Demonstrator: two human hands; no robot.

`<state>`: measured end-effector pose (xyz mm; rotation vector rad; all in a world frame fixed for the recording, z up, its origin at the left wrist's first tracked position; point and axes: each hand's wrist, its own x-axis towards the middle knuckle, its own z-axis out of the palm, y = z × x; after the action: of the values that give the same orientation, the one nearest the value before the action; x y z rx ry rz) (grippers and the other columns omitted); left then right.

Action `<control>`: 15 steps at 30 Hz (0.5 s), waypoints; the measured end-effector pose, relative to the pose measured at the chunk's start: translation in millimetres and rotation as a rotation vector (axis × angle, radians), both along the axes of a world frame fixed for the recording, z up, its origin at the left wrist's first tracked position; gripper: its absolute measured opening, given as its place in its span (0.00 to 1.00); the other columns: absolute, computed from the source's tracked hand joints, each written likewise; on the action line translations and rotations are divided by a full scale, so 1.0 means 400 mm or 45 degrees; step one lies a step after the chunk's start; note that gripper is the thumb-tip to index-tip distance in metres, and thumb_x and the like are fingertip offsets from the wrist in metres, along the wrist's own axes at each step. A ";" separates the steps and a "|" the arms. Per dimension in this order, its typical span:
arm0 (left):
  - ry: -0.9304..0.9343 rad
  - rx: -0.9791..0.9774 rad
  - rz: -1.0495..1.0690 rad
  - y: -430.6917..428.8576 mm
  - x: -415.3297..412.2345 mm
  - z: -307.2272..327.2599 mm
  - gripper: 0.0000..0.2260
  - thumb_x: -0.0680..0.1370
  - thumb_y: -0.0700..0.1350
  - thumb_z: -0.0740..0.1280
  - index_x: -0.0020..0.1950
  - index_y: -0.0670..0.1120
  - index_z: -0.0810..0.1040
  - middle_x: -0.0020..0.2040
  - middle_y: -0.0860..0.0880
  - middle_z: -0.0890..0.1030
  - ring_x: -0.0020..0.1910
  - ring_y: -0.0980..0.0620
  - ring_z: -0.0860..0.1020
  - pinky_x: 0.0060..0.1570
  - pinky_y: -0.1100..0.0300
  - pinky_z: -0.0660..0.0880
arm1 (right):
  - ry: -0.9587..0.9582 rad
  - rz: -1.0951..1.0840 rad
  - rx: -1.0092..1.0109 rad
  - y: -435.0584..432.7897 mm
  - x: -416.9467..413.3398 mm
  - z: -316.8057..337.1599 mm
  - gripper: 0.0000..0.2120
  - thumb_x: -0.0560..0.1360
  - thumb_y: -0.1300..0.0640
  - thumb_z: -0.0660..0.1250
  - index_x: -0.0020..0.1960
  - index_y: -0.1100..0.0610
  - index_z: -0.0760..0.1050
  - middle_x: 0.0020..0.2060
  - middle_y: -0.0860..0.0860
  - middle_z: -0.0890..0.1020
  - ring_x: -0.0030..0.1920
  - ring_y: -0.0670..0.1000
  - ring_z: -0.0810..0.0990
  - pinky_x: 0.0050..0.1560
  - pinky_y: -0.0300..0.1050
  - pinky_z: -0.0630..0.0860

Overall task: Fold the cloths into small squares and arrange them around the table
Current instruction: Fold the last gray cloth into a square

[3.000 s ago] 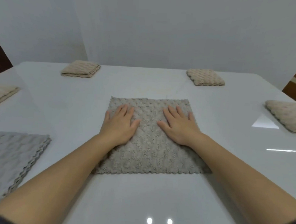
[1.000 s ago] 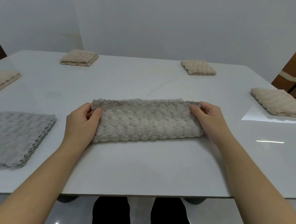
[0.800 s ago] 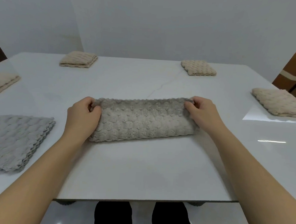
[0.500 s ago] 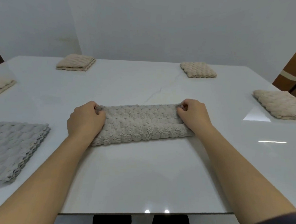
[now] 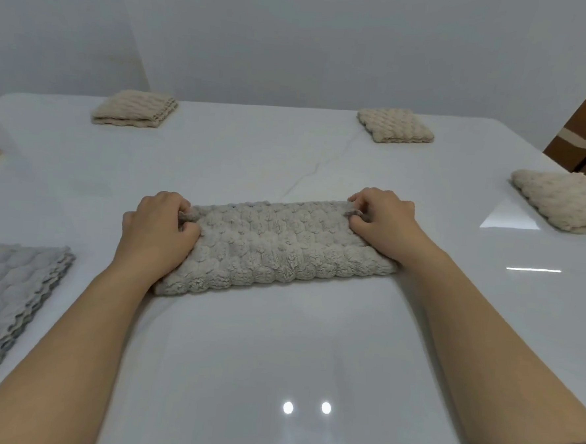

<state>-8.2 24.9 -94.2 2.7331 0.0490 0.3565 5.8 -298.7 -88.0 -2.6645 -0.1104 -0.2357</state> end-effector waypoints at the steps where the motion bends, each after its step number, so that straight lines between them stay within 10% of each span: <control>1: -0.020 -0.018 -0.012 0.000 -0.002 0.001 0.04 0.74 0.41 0.64 0.48 0.46 0.75 0.51 0.49 0.76 0.55 0.45 0.71 0.54 0.49 0.64 | -0.019 0.009 -0.001 -0.002 -0.002 0.000 0.11 0.74 0.57 0.65 0.37 0.47 0.66 0.47 0.44 0.79 0.52 0.50 0.74 0.49 0.47 0.57; 8: -0.163 -0.445 0.023 0.010 -0.026 0.017 0.05 0.73 0.36 0.67 0.42 0.46 0.76 0.47 0.49 0.78 0.45 0.50 0.75 0.42 0.61 0.67 | -0.097 0.037 0.940 -0.021 -0.027 0.002 0.09 0.73 0.65 0.71 0.39 0.54 0.76 0.38 0.51 0.78 0.34 0.47 0.75 0.33 0.39 0.72; 15: -0.067 -0.669 0.047 0.017 -0.020 0.016 0.09 0.73 0.34 0.66 0.39 0.48 0.76 0.40 0.50 0.79 0.33 0.51 0.72 0.33 0.61 0.69 | 0.025 0.096 1.337 -0.019 -0.023 0.007 0.11 0.71 0.73 0.69 0.37 0.59 0.76 0.51 0.55 0.83 0.47 0.47 0.82 0.47 0.38 0.77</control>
<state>-16.2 31.6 -87.9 2.2051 0.1553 0.3657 -3.5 -306.4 -85.0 -1.6149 -0.0543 -0.1718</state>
